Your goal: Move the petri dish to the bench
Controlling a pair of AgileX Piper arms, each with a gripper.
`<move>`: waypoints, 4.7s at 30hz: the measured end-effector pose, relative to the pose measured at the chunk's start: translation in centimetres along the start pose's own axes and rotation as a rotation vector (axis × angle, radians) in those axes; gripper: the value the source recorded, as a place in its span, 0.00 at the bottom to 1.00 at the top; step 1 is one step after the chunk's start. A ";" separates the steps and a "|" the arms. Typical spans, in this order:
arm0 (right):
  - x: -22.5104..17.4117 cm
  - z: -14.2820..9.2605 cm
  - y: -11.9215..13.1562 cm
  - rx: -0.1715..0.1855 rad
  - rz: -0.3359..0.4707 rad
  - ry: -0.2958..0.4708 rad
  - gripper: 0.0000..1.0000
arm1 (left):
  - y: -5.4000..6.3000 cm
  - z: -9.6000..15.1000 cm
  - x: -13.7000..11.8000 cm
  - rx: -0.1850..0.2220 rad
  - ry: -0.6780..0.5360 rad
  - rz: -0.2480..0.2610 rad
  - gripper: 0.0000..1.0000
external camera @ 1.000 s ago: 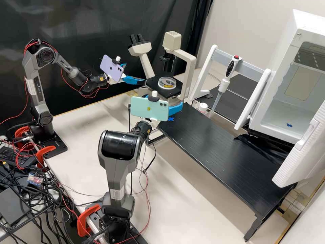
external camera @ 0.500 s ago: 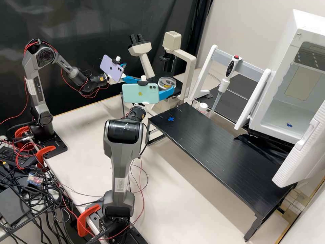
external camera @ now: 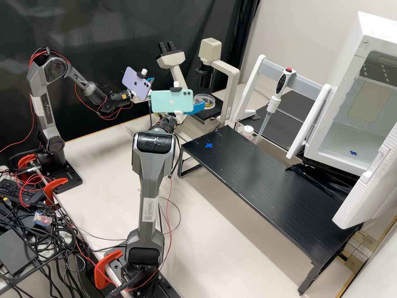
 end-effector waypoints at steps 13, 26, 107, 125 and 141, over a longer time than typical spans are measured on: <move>4.4 0.2 1.4 0.075 -0.025 -0.034 1.00 | 0.0 0.0 0.0 0.000 0.000 0.000 1.00; 6.3 -0.7 1.7 0.157 -0.067 -0.038 1.00 | 0.0 0.0 0.0 0.000 0.000 0.000 1.00; 9.6 2.3 -0.8 0.179 -0.073 -0.209 0.00 | 0.0 0.1 0.0 0.036 -0.017 0.004 1.00; 9.4 2.9 -1.1 0.175 -0.063 -0.208 0.00 | 0.0 0.1 0.0 0.036 -0.017 0.004 1.00; 4.7 2.7 -0.5 0.182 -0.043 -0.150 0.00 | 0.0 0.1 0.0 0.036 -0.017 0.004 1.00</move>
